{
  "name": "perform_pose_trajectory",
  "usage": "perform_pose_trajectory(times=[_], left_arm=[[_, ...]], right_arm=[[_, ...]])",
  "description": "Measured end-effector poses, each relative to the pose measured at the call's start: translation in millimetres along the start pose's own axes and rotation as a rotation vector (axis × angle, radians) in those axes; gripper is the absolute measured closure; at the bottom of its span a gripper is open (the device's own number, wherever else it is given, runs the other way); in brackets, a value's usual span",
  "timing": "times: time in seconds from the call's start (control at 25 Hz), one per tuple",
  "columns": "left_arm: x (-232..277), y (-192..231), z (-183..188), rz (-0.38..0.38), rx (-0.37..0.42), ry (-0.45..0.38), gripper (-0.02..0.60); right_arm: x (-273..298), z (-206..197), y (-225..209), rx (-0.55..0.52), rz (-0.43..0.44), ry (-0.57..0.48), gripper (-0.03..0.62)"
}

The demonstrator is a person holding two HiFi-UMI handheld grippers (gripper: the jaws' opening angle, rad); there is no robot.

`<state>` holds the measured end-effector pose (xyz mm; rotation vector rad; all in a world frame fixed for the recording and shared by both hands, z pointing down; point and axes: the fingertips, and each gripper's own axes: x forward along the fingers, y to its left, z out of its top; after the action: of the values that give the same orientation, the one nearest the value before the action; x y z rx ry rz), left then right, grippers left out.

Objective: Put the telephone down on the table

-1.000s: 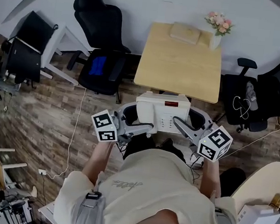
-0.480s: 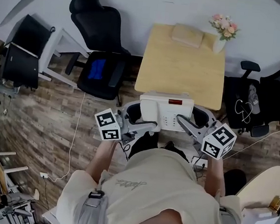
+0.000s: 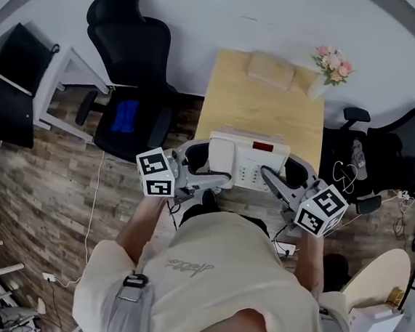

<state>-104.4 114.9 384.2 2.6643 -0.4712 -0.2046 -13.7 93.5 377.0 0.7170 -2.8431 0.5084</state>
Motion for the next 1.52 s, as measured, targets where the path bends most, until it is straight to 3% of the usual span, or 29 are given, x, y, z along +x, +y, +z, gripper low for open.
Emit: perform_pose_trajectory(times=[0.44,0.76,1.08,1.52], left_arm=[[-15,69,23,-0.074,-0.054,0.009,0.204],[2,124,29,-0.009,-0.102,0.02,0.204],[44,179,42,0.058,-0.123,0.043,0.204],[126,240,31,0.046,-0.179,0.059,0.205]], right_arm=[[58,13,-30,0.045,-0.08,0.014,0.379],[91,18,-84,0.084,-0.026,0.033,0.379],[108,31,-157,0.116,0.035,0.035,0.379],[94,26,-257,0.164,0.016,0.085,0.379]])
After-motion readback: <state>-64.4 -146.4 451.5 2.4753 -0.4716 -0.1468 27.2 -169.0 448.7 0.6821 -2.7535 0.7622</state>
